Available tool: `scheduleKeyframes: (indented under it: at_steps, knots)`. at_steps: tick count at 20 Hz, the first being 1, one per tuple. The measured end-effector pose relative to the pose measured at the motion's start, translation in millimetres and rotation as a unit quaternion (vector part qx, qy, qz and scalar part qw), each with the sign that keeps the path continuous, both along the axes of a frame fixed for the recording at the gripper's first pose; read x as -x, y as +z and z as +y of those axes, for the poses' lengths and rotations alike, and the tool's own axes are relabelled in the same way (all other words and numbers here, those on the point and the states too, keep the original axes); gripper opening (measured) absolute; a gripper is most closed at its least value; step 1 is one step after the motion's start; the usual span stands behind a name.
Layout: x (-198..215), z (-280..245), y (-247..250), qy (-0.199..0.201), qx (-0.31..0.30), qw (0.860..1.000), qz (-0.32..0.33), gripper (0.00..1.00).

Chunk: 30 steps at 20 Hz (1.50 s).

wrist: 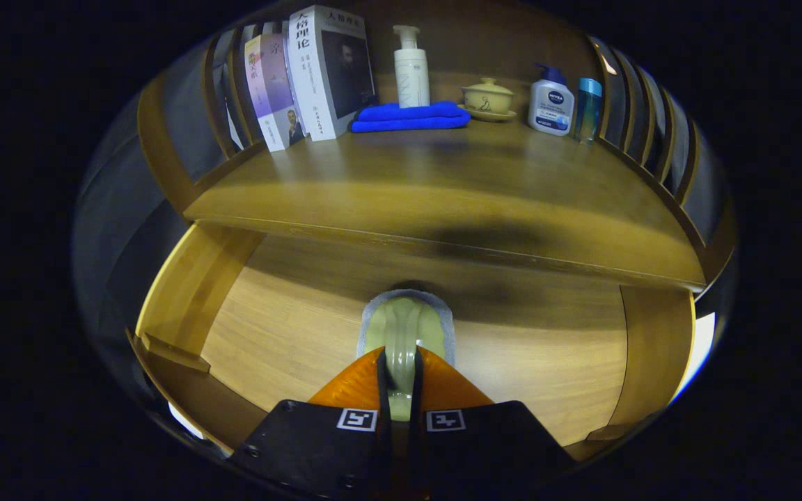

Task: Pull open the drawer, take out the items inside it, and place them on the countertop above the cabinet.

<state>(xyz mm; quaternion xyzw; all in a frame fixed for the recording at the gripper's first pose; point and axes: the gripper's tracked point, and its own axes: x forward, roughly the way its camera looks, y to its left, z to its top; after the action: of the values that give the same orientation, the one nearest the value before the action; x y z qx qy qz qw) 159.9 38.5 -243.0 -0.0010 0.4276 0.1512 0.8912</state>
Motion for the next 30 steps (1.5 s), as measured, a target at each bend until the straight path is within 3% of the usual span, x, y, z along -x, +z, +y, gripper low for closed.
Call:
scheduleKeyframes:
  at_steps: [7,12,22,30]
  knots:
    - [31,-1,67,0.052,0.011,0.996,-0.069,0.11]
    - [25,6,112,0.060,-0.004,0.992,-0.109,0.11]
    - [-74,-5,154,-0.020,-0.017,0.989,-0.145,0.11]
    - [-142,-16,142,-0.067,-0.010,0.992,-0.111,0.11]
